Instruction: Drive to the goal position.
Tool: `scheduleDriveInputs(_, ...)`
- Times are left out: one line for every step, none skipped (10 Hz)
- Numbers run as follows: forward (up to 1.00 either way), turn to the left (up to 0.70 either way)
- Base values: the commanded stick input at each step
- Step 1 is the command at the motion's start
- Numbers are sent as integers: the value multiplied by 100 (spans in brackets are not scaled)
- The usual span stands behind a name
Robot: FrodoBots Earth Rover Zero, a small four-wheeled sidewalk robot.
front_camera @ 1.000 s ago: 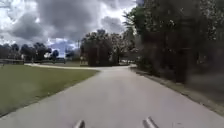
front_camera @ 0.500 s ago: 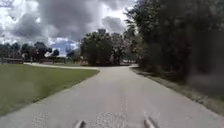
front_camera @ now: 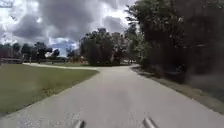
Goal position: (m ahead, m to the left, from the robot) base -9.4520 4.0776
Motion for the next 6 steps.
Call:
scheduleDriveInputs(70,0)
scheduleDriveInputs(70,0)
scheduleDriveInputs(70,0)
scheduleDriveInputs(70,0)
scheduleDriveInputs(70,0)
scheduleDriveInputs(70,0)
